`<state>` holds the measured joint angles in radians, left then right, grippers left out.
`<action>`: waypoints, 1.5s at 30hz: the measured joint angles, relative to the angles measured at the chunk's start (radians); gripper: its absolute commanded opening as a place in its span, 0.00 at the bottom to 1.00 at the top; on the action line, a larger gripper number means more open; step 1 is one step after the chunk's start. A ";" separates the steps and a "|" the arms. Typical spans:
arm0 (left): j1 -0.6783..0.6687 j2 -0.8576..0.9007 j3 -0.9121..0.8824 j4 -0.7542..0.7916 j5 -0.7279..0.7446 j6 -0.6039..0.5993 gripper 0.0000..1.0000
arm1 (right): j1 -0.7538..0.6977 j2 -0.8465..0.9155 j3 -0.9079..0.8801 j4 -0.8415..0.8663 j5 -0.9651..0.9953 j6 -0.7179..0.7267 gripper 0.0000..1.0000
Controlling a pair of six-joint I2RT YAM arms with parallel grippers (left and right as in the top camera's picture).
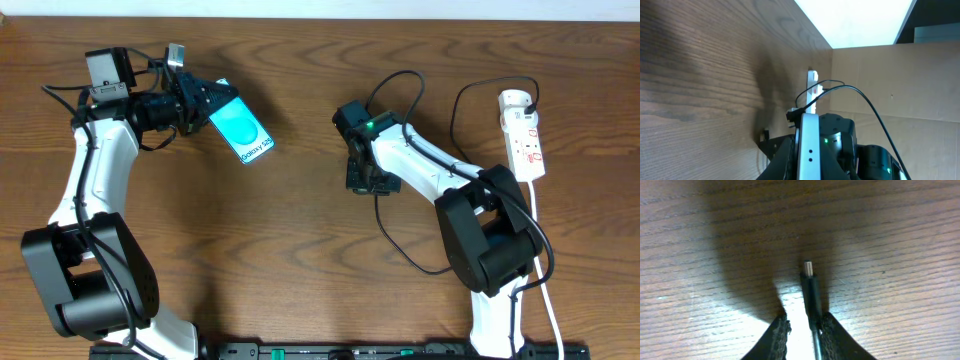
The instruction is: Plug charger to phone and switch on socket
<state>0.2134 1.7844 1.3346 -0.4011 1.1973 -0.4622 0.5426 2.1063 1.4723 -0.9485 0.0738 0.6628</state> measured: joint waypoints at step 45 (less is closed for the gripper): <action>0.000 0.000 0.000 0.000 0.000 0.004 0.06 | 0.000 0.000 -0.002 0.006 -0.005 0.006 0.01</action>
<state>0.2134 1.7844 1.3346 -0.4011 1.1973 -0.4580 0.5426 2.1059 1.4704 -0.9421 0.0689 0.6693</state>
